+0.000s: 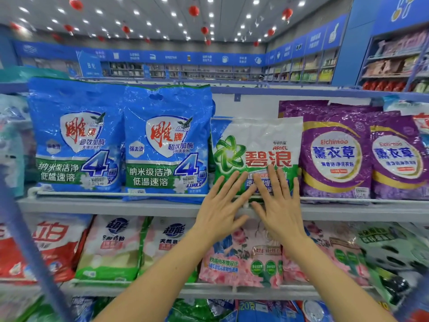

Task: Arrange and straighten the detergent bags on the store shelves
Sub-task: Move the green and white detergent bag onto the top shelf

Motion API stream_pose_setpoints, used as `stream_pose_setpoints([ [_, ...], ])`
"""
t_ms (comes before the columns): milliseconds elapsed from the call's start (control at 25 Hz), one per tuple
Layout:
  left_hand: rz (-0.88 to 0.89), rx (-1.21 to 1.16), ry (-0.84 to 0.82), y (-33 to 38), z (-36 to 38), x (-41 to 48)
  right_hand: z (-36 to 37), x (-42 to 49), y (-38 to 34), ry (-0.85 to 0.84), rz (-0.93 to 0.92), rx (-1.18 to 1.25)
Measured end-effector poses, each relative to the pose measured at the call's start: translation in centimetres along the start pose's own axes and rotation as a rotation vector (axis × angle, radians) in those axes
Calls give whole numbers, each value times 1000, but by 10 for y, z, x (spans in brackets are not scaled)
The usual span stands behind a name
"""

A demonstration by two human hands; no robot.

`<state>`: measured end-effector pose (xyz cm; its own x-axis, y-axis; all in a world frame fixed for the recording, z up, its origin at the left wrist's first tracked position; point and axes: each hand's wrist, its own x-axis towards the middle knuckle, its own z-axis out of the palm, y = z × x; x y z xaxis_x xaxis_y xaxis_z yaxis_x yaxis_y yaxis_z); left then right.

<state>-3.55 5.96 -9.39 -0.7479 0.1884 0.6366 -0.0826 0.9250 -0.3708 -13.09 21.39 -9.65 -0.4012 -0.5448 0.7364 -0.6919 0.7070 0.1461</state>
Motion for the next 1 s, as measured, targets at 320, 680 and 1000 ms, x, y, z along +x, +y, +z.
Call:
stream_pose_setpoints([
  [320, -78, -344, 2, -23, -46, -20, -42, 7, -29, -61, 126, 180],
  [680, -855, -650, 61, -142, -151, -216, -84, 21, -160, -116, 41, 792],
  [1000, -1296, -582, 237, -244, -262, -433, -89, 7, -346, -328, 126, 1262],
])
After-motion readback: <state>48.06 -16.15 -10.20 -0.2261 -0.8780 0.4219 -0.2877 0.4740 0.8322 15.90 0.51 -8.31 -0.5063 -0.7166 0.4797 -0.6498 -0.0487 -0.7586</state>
